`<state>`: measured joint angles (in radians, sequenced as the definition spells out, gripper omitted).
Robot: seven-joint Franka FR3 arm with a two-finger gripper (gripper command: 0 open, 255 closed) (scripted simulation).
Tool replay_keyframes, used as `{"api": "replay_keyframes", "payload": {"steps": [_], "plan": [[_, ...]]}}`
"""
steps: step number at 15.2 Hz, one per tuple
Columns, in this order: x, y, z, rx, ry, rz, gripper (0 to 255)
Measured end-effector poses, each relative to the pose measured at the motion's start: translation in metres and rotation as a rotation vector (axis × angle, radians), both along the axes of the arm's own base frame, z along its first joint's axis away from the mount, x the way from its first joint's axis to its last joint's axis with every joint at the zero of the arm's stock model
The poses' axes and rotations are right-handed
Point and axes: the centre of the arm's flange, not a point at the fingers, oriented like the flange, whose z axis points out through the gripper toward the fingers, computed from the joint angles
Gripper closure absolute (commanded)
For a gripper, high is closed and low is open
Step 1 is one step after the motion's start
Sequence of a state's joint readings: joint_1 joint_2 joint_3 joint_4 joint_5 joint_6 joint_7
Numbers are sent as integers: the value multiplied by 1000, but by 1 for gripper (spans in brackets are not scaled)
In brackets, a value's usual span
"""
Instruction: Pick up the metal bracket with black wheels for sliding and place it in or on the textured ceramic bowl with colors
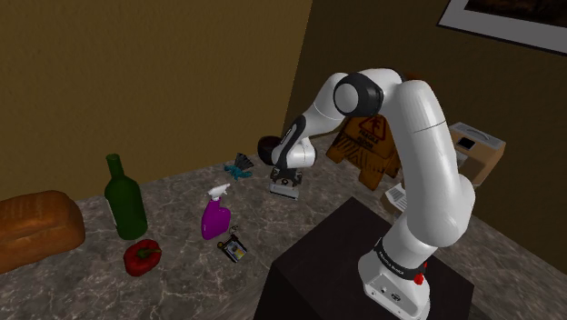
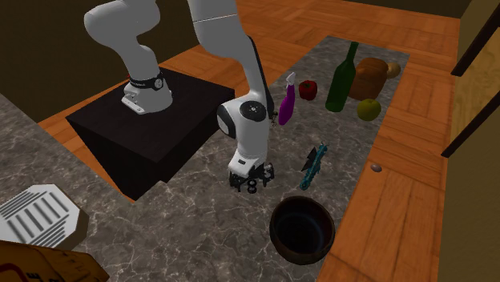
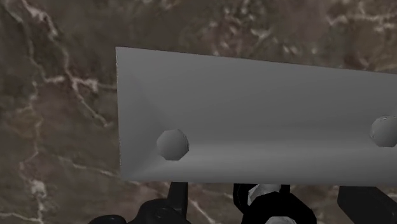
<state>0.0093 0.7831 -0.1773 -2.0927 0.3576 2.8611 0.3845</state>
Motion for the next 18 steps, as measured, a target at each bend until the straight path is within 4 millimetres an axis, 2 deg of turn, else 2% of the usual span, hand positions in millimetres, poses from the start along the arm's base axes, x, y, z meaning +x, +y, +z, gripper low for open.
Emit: {"api": "replay_keyframes", "payload": {"steps": [3,11,18], "plan": [[5,5,4,2,-12,8,255],[3,2,5,1,-6,3,255],[0,0,37,0,0,0,255]]}}
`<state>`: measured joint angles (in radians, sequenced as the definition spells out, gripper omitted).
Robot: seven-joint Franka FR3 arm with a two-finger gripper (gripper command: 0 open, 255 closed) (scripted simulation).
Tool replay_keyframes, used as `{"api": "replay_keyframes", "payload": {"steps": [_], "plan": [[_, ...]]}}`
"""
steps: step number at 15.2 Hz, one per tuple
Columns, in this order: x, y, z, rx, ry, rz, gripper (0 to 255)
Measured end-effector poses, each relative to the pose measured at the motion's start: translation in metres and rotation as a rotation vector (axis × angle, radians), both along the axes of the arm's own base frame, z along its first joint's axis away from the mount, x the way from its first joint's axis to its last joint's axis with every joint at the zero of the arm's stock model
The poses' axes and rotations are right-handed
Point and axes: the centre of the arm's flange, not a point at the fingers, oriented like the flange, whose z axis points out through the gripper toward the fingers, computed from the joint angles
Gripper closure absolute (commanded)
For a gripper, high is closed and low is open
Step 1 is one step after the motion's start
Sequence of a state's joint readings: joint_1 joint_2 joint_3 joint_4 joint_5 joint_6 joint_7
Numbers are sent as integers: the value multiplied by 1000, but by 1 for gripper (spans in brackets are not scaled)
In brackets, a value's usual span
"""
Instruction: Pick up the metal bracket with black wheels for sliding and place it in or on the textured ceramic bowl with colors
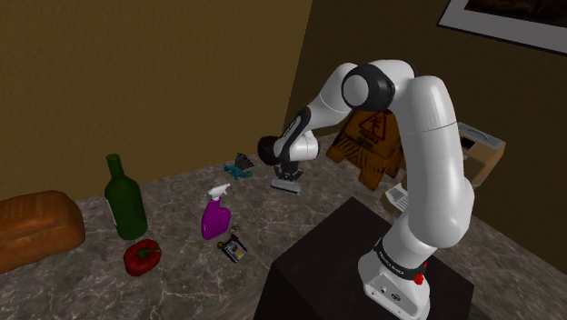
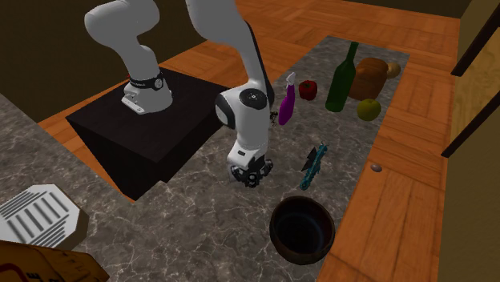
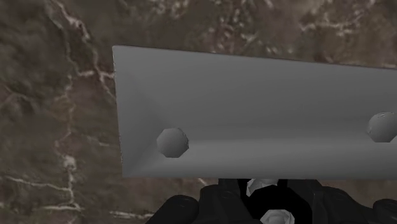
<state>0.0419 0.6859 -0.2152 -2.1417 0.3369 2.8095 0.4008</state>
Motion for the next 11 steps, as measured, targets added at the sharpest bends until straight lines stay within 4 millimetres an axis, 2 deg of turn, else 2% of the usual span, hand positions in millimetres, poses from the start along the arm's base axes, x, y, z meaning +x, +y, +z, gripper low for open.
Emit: {"api": "replay_keyframes", "payload": {"steps": [11], "plan": [[0,0,57,0,0,0,255]]}}
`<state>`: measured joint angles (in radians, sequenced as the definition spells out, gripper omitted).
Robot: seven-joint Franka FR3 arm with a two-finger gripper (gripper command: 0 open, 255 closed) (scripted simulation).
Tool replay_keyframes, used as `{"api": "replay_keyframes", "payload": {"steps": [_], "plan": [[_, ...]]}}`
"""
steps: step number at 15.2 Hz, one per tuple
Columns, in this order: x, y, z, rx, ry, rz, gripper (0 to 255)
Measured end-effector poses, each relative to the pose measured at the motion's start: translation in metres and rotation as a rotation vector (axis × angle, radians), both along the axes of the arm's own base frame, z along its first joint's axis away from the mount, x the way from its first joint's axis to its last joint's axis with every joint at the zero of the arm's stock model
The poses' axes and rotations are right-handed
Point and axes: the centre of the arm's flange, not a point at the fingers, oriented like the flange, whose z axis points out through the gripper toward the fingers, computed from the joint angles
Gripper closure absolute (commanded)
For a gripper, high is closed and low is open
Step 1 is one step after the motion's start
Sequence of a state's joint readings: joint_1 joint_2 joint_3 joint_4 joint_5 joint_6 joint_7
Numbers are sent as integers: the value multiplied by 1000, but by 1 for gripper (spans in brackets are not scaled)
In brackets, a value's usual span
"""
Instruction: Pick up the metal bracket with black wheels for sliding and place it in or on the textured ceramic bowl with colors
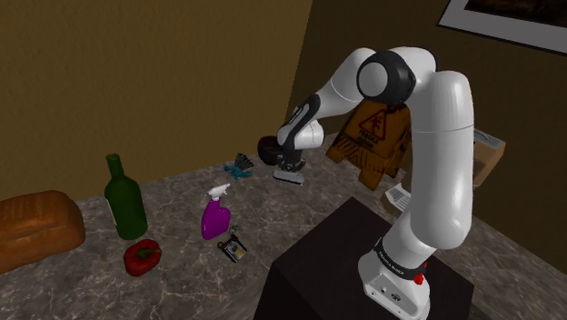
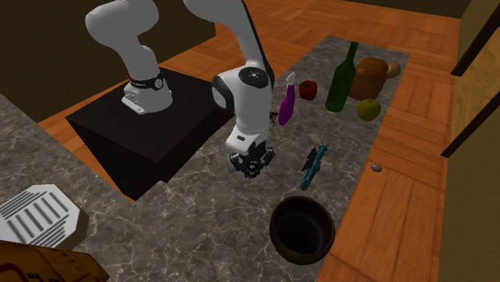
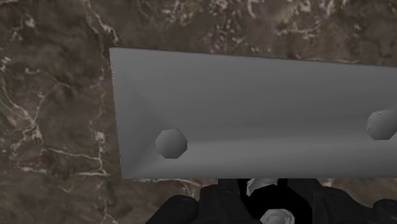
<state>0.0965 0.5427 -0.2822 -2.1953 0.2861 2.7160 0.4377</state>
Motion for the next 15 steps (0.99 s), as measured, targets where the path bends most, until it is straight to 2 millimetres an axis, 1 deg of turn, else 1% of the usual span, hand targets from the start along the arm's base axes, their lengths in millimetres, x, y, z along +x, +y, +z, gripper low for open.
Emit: {"api": "replay_keyframes", "payload": {"steps": [15], "plan": [[1,0,79,0,0,0,255]]}}
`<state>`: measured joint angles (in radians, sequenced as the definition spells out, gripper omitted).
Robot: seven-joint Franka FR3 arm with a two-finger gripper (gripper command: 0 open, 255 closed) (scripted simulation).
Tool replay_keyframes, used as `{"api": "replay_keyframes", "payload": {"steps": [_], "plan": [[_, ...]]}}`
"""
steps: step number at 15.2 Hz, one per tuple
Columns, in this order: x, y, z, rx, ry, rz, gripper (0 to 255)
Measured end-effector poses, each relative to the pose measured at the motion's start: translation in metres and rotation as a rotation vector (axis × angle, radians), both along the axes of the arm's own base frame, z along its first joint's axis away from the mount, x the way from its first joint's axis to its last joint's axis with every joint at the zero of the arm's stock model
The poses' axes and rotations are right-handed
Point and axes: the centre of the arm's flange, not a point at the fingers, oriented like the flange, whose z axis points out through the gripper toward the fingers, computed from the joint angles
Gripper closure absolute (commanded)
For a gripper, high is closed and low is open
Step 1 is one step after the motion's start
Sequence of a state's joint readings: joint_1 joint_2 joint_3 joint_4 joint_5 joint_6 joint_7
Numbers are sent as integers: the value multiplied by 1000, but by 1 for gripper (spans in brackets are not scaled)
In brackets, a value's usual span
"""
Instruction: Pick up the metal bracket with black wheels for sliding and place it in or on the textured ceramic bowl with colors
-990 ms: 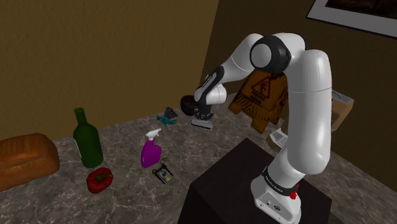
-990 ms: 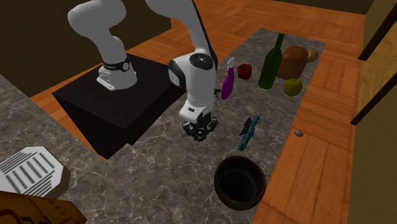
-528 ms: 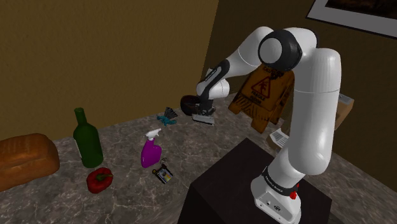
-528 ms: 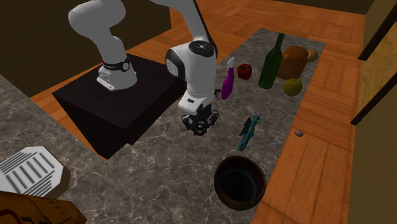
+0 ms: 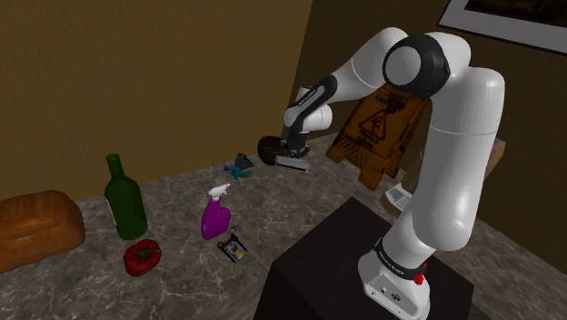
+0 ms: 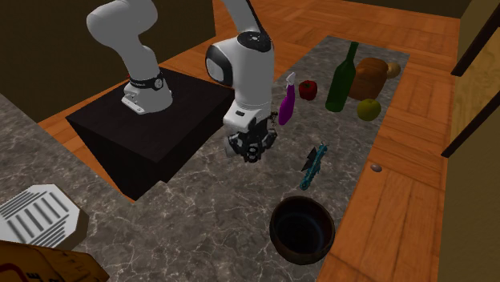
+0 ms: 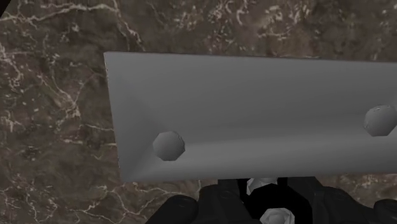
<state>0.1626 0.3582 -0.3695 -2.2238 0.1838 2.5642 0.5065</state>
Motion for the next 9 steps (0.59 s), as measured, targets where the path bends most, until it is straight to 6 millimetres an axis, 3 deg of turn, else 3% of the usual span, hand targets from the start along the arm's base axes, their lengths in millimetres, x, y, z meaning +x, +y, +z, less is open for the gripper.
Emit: {"api": "replay_keyframes", "payload": {"steps": [4,9], "plan": [[5,-3,16,0,0,0,255],[58,-32,14,0,0,-1,255]]}}
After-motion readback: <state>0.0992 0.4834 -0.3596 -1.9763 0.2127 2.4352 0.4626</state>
